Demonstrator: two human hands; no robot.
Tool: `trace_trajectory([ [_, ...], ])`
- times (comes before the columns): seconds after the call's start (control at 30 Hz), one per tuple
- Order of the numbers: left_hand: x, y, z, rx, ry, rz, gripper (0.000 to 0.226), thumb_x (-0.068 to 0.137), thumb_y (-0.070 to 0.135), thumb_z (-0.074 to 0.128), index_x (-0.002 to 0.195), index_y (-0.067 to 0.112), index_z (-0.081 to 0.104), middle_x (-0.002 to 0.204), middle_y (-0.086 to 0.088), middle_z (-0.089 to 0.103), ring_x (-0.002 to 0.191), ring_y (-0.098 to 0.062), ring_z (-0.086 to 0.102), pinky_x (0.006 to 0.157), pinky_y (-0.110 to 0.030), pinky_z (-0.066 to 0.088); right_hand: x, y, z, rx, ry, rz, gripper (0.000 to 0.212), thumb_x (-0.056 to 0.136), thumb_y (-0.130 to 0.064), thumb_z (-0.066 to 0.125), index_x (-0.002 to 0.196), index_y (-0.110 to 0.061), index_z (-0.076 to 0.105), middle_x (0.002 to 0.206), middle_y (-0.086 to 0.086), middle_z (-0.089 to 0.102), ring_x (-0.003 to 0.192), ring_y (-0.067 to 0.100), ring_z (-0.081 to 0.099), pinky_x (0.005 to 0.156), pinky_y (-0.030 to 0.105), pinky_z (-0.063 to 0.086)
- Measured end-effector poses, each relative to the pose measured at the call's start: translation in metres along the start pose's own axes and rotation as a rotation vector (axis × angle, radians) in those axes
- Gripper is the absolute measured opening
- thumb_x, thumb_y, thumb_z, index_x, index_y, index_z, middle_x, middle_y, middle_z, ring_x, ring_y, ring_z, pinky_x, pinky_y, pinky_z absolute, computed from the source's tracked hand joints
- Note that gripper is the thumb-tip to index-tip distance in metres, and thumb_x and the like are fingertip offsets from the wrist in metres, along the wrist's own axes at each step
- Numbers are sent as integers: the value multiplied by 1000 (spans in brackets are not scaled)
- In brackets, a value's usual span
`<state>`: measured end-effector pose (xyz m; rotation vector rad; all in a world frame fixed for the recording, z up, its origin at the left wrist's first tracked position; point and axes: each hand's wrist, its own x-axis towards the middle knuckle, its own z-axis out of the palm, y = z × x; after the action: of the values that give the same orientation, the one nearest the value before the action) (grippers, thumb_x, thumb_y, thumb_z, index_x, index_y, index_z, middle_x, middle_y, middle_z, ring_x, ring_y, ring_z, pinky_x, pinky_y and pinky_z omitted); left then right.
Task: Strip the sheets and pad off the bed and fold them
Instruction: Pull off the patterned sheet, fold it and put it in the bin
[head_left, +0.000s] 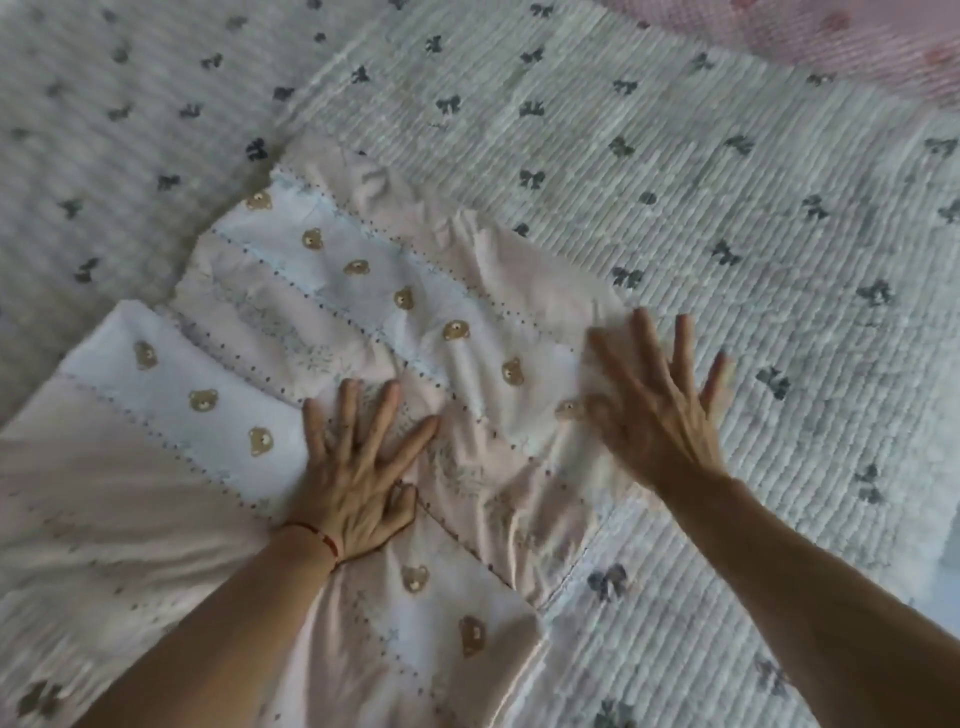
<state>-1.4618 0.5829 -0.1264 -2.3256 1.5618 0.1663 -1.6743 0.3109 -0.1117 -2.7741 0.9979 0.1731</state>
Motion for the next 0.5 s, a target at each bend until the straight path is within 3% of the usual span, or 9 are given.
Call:
trace_trajectory([
  [0.07,1,-2,4,-8,18,15,82,84,54,39,160,34,13,168,-17,-2,148,-56,-2,107,-80,10,8,16,13,-23,-69,-25,70,98,-69,10,160,-41,-6,171,2,-10,156,36,-11,117,74,5],
  [0.17,5,-8,6,-39,24,31,81,85,53,40,160,34,16,168,-18,3,148,-57,1,106,-81,10,8,8,23,-44,-26,0,67,102,-60,15,160,-38,-12,170,3,-16,155,33,-16,120,68,2],
  [0.4,4,-7,0,-66,16,25,79,84,50,43,158,33,24,167,-19,8,148,-57,5,105,-82,11,14,12,36,-16,-1,0,76,97,-48,35,163,-32,2,171,6,-2,156,34,-9,119,70,5],
  [0.5,7,-2,-5,-48,-12,-10,80,81,49,45,158,33,26,167,-18,9,149,-55,6,105,-82,12,24,19,34,15,-69,-24,76,94,-48,32,163,-30,4,171,8,-1,156,36,-8,118,71,4],
])
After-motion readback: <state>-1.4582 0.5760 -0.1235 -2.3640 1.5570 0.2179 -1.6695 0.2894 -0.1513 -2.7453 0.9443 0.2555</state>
